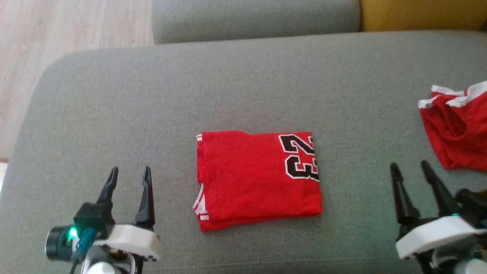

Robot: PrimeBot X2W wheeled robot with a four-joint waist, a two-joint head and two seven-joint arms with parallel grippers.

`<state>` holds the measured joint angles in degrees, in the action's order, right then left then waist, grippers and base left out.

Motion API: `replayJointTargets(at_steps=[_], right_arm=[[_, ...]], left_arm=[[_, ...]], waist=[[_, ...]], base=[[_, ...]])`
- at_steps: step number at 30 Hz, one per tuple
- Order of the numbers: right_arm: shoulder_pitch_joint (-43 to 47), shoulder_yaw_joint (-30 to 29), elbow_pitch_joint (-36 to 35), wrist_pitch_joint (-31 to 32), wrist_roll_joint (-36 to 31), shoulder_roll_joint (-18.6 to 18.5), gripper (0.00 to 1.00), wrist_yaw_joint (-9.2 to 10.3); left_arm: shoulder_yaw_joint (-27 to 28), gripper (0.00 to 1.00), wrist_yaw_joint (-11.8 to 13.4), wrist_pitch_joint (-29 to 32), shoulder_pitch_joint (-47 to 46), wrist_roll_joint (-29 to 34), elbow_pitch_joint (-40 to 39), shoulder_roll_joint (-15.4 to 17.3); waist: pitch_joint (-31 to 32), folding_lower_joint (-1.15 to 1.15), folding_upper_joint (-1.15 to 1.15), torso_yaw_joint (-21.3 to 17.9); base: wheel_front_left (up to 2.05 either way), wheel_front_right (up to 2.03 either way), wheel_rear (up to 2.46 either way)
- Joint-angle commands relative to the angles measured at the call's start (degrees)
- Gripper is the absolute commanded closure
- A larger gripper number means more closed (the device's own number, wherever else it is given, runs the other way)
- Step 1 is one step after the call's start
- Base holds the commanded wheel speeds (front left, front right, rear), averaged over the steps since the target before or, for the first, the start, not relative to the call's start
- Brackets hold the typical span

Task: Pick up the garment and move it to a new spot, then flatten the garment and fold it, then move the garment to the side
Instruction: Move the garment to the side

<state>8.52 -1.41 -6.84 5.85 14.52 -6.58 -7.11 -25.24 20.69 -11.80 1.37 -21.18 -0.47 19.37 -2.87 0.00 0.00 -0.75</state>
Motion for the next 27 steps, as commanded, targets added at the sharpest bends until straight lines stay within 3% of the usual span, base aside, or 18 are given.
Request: replayJointTargets(at_steps=[1,11,21,23,24,27], right_arm=[[-3.4,1.7,-1.4,0.2,-0.4,-1.5,0.00,-0.37],[-12.8,11.7,11.8,0.5,1.8,-1.2,0.00,-0.37],[-19.2,14.3,27.6,3.6,2.1,0.2,0.00,-0.37],[-19.8,15.1,28.8,4.7,2.8,0.4,0.90,-0.37],[-20.0,15.5,29.2,5.0,3.0,0.3,1.00,-0.37],[-20.1,15.7,28.6,4.7,3.3,-0.3,1.00,-0.37]], left_arm=[[2.2,0.00,0.2,-0.7,-4.1,0.6,-2.1,1.0],[1.4,0.00,-1.5,-2.7,-10.5,2.7,-1.3,-1.6],[2.0,0.00,-3.6,-3.2,-13.9,5.2,-0.1,-4.5],[2.4,0.00,-4.1,-3.2,-13.9,5.9,-0.4,-5.0],[2.6,0.00,-4.3,-3.2,-13.9,6.3,-0.6,-5.3],[3.4,0.00,-5.0,-3.2,-13.7,7.2,-1.1,-6.0]], waist=[[-1.6,0.00,0.00,0.5],[-8.8,0.00,0.00,5.0],[-11.3,0.00,0.00,8.2],[-11.4,0.00,0.00,8.5],[-11.4,0.00,0.00,8.5],[-11.3,0.00,0.00,8.6]], base=[[0.00,0.00,0.00],[0.00,0.00,0.00],[0.00,0.00,0.00],[0.00,0.00,0.00],[0.00,0.00,0.00],[0.00,0.00,0.00]])
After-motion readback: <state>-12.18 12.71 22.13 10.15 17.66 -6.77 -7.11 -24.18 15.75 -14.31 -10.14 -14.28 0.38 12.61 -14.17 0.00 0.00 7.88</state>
